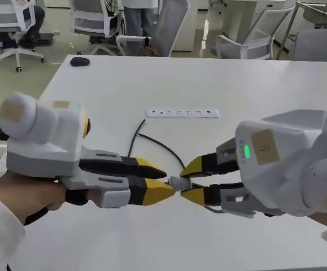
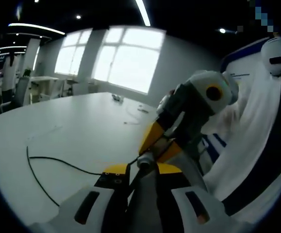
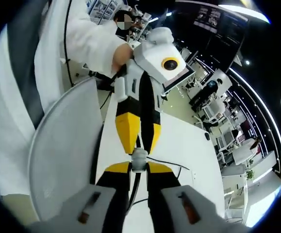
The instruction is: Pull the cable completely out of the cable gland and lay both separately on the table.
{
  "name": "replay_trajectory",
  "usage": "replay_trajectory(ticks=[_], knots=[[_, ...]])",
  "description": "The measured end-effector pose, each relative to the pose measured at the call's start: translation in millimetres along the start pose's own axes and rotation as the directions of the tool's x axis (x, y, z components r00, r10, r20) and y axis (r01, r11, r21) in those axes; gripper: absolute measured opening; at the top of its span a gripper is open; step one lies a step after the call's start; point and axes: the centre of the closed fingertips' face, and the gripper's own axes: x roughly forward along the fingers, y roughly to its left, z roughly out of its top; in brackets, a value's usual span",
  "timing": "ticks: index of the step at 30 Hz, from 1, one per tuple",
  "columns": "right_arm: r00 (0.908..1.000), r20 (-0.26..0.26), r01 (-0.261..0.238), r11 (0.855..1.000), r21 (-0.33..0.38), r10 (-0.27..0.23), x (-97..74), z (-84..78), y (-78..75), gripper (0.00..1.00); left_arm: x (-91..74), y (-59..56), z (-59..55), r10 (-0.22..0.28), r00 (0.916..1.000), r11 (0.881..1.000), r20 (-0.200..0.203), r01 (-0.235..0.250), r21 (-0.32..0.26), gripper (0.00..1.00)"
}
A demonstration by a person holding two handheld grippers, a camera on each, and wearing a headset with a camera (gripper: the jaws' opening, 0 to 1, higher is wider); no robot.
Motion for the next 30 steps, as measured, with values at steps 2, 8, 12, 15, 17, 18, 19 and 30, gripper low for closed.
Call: replay_trajectory(ticks=[2, 8, 12, 15, 17, 18, 19, 30], knots=[[1.0000, 0.004, 0.000, 1.000, -0.003, 0.000, 0.3, 1.2, -1.4, 0.10, 1.6, -2.5, 0.4, -0.016, 0.9998, 1.000, 0.007, 0.016, -0.008, 0.18], [0.9996, 0.029, -0.003, 1.000, -0.012, 0.003, 0.6, 4.9, -1.7, 0.11, -0.2, -2.9, 4.1, -0.041, 0.9973, 0.999, 0.061, 0.042, -0.030, 0.16], [0.9913, 0.114, -0.071, 0.996, 0.052, 0.065, 3.9, 8.0, 3.9, 0.12, -2.3, -3.6, -0.8, -0.067, 0.9957, 0.995, 0.064, 0.072, -0.074, 0.16], [0.9784, 0.186, -0.122, 0.977, 0.174, 0.090, 0.0, 5.4, 0.8, 0.13, -5.4, -2.6, -1.9, -0.063, 0.9941, 0.994, 0.089, 0.070, -0.083, 0.15], [0.9539, 0.293, -0.152, 0.947, 0.282, 0.066, -4.9, 13.0, -6.3, 0.16, -8.5, -3.9, -0.4, -0.067, 0.9924, 0.996, 0.103, 0.073, -0.053, 0.15], [0.9232, 0.376, -0.234, 0.894, 0.382, 0.081, -10.2, 17.9, -5.6, 0.18, -11.1, -5.6, 1.0, -0.073, 0.9909, 0.997, 0.113, 0.076, -0.022, 0.15], [0.9035, 0.420, -0.282, 0.855, 0.435, 0.084, -13.5, 20.1, -5.9, 0.19, -12.4, -6.2, 1.7, -0.073, 0.9906, 0.997, 0.116, 0.074, -0.003, 0.15], [0.7746, 0.632, -0.499, 0.639, 0.586, 0.025, -19.0, 25.4, -7.1, 0.18, -18.1, -16.2, 15.0, -0.098, 0.9815, 0.993, 0.164, 0.086, 0.080, 0.15]])
